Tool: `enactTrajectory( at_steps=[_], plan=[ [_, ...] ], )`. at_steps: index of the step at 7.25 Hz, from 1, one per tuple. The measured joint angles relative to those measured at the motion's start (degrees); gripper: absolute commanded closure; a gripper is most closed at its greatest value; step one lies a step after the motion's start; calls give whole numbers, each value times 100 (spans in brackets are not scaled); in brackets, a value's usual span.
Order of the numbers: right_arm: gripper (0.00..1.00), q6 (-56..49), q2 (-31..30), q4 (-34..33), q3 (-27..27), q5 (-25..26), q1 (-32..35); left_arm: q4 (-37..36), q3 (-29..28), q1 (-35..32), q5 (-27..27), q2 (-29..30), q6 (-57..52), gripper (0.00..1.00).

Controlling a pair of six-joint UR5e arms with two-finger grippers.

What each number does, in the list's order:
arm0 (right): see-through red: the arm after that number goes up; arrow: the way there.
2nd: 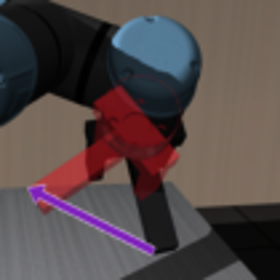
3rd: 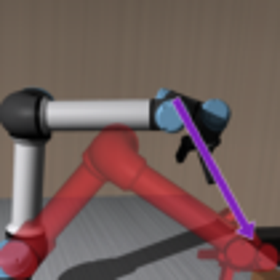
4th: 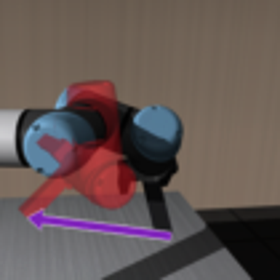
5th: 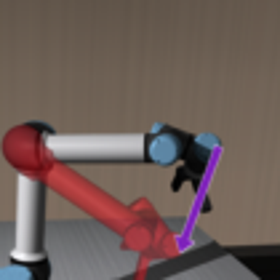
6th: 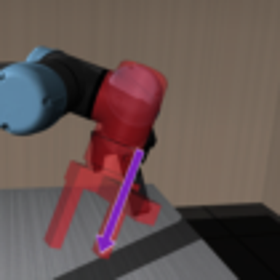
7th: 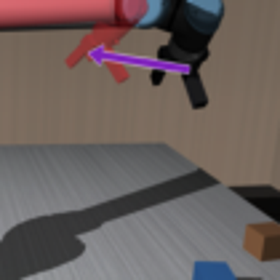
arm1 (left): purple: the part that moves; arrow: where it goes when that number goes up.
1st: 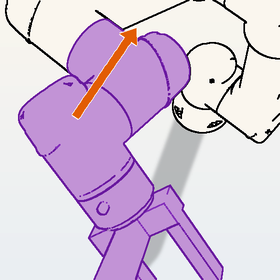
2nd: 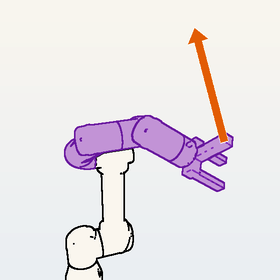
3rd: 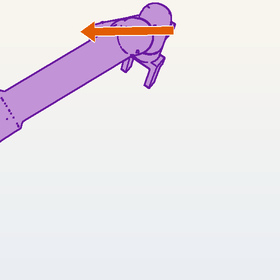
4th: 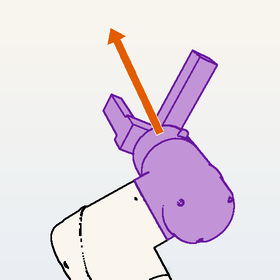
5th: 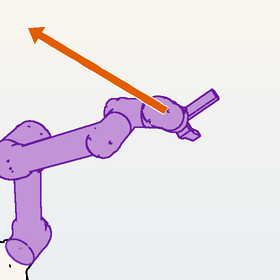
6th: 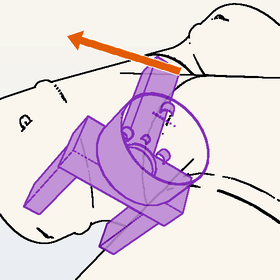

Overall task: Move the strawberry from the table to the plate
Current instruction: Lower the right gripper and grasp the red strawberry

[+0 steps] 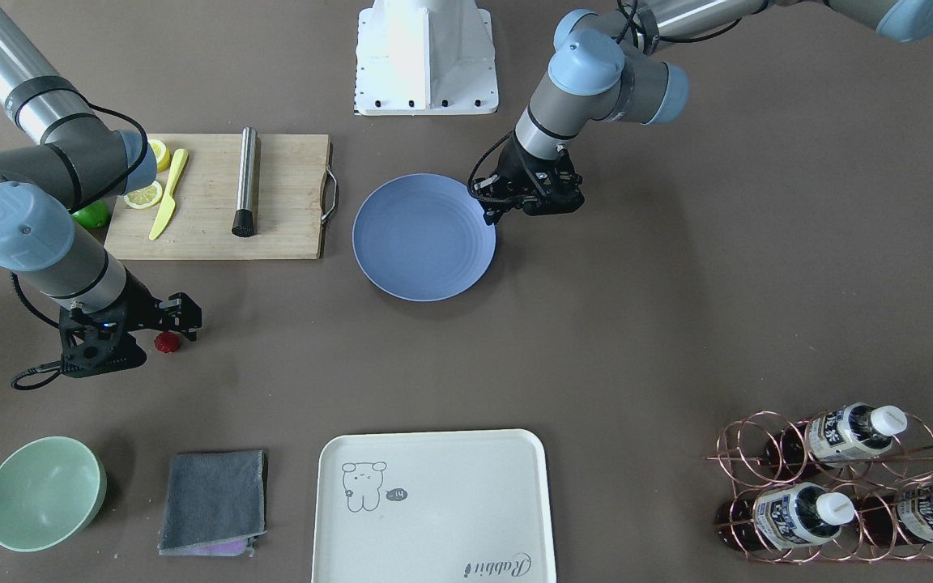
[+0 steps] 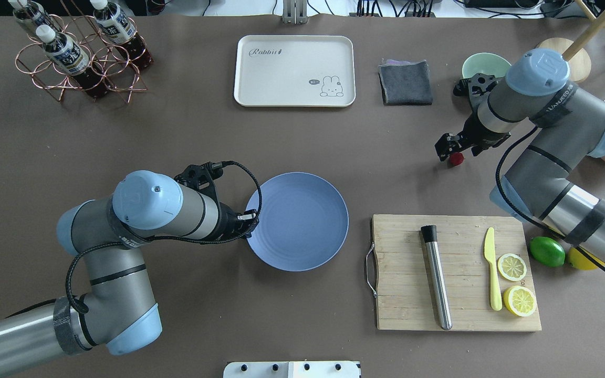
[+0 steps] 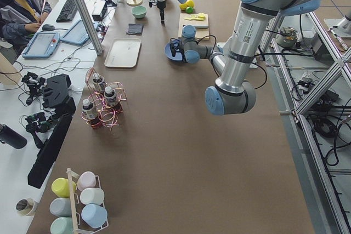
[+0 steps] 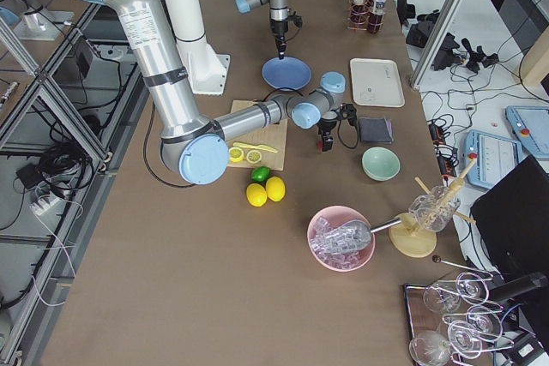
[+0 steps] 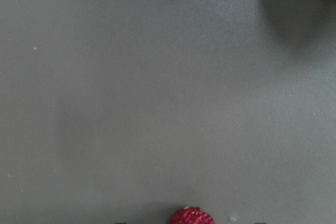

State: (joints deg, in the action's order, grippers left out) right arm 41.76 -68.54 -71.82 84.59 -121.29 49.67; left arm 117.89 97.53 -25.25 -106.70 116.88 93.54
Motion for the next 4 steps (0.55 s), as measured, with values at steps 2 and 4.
enactTrajectory(
  at_steps=[2,4],
  plan=[
    [65,-1,6,1,-34,10,-18,-1,2,6,0,-34,-2,80],
    [100,-1,-4,0,-43,9,-35,4,27,10,2,-106,-2,28]
  ],
)
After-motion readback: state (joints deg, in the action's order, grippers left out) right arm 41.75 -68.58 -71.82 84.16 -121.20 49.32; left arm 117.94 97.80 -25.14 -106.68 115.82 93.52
